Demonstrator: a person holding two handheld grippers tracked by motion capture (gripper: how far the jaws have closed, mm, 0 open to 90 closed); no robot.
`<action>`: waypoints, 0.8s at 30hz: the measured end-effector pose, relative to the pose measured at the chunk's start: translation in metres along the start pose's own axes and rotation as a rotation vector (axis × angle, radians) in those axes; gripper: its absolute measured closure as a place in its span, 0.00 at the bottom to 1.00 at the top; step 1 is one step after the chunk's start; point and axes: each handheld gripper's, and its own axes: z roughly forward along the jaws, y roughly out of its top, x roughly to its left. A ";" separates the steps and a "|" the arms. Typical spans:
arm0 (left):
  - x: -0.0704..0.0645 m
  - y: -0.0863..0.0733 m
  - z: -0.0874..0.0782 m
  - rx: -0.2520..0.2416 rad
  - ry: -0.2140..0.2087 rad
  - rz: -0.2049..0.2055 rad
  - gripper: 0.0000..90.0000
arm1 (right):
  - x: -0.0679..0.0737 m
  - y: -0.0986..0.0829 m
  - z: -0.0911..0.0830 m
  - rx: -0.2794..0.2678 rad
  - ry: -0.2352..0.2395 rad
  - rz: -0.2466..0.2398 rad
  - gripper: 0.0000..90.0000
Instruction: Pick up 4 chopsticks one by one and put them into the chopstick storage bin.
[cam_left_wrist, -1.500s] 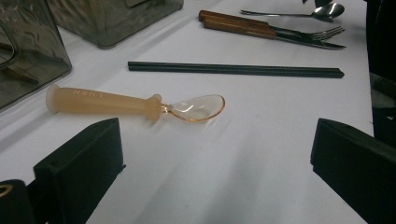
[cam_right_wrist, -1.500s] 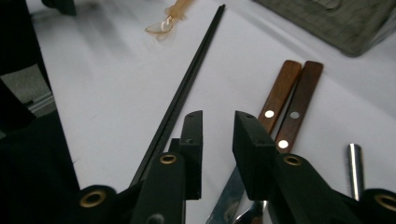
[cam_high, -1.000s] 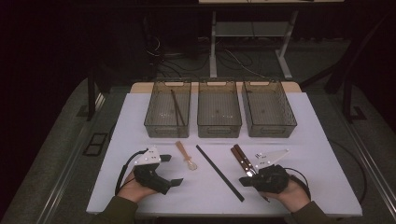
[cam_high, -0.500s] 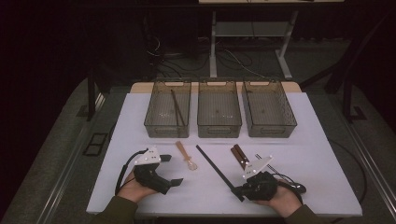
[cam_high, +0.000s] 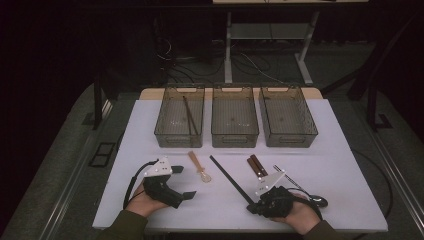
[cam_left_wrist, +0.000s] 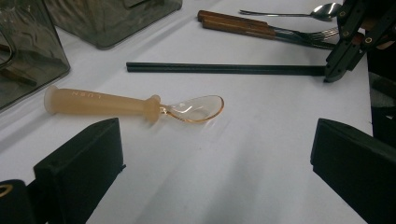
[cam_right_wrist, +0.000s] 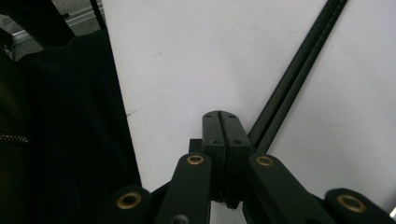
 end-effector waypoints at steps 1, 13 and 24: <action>0.000 0.000 0.000 0.001 0.000 0.000 0.02 | -0.001 0.000 0.000 0.000 0.000 0.000 0.99; 0.000 0.000 0.000 -0.001 -0.001 -0.002 0.02 | -0.009 -0.006 -0.009 0.012 -0.048 0.043 0.99; 0.000 0.000 0.000 0.002 0.002 -0.001 0.02 | -0.014 -0.008 -0.013 0.021 -0.093 0.052 0.99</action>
